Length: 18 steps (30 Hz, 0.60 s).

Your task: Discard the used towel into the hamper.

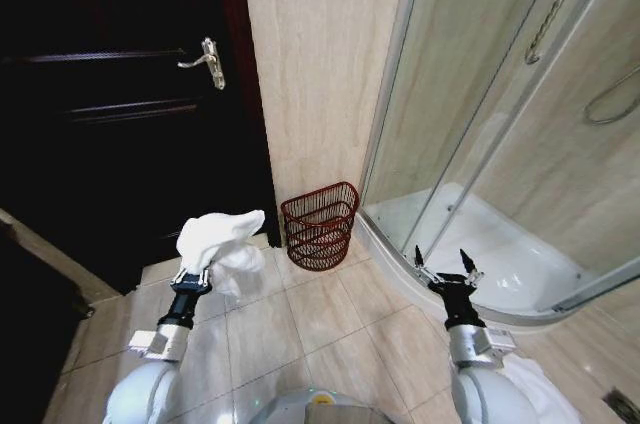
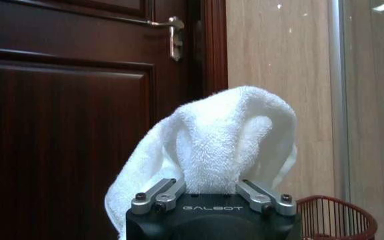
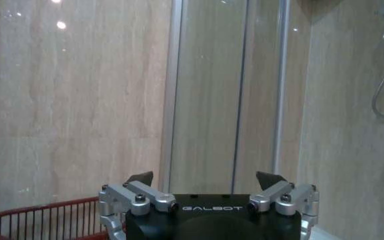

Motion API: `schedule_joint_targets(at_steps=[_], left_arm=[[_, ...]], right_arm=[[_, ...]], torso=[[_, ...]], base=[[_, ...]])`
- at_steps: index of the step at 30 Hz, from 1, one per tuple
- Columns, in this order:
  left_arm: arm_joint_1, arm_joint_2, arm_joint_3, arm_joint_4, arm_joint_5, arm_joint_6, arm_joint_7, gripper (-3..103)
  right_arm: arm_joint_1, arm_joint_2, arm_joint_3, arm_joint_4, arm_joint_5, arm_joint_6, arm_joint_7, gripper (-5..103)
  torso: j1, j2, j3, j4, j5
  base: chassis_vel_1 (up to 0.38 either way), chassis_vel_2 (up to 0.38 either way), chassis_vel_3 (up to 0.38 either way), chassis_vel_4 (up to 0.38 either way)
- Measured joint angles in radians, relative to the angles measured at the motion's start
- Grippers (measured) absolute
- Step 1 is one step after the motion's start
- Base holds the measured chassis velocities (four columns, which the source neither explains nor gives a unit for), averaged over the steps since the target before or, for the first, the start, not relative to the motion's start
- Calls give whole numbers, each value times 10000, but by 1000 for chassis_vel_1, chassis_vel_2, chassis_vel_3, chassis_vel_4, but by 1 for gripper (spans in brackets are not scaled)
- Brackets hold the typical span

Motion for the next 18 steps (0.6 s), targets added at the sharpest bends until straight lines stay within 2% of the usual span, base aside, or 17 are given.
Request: schedule_joint_targets(at_steps=[18], left_arm=[[-110, 4, 36, 161, 60, -145, 48, 14]], right_arm=[[-35, 8, -48, -41, -82, 39, 273, 100]], torso=[[-268, -737, -469, 0, 0]], base=[[0, 0, 0, 0]])
